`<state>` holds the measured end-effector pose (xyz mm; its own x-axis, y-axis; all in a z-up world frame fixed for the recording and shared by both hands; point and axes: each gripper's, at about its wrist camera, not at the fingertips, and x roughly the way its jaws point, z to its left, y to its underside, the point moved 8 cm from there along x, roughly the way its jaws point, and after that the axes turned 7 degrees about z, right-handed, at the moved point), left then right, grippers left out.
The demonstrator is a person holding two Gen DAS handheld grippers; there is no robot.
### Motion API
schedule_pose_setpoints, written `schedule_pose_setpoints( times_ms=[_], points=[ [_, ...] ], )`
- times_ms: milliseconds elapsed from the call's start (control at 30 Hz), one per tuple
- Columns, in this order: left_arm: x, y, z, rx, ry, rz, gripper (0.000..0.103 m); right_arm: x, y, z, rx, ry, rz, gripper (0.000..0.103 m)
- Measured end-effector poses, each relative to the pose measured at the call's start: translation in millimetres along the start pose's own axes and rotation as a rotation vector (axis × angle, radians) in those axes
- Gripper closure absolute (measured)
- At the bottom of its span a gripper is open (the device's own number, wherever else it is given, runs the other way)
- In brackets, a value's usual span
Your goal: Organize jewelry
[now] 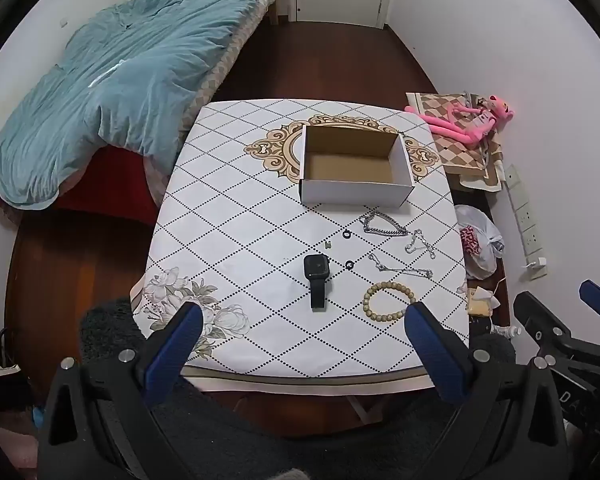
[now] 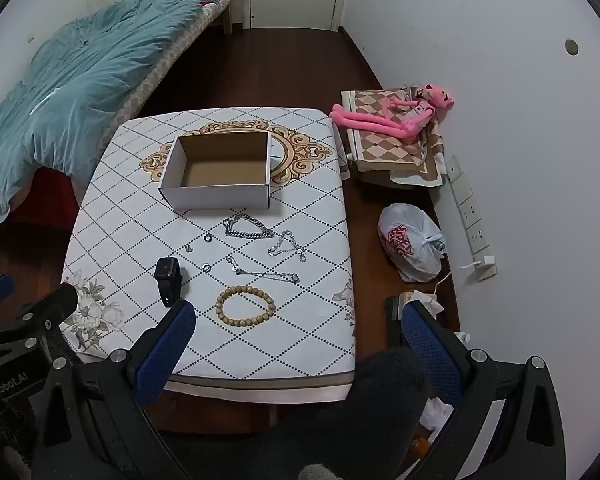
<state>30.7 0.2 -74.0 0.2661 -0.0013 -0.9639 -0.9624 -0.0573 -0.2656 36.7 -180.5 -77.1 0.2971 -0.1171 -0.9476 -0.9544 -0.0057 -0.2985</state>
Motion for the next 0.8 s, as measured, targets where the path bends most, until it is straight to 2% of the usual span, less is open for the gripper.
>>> schedule_pose_setpoints(
  times_ms=[800],
  points=[
    [-0.1, -4.3, -1.5, 0.003, 0.005, -0.01, 0.0, -2.6, 1.2, -3.5, 0.002, 0.001, 0.007, 0.0]
  ],
)
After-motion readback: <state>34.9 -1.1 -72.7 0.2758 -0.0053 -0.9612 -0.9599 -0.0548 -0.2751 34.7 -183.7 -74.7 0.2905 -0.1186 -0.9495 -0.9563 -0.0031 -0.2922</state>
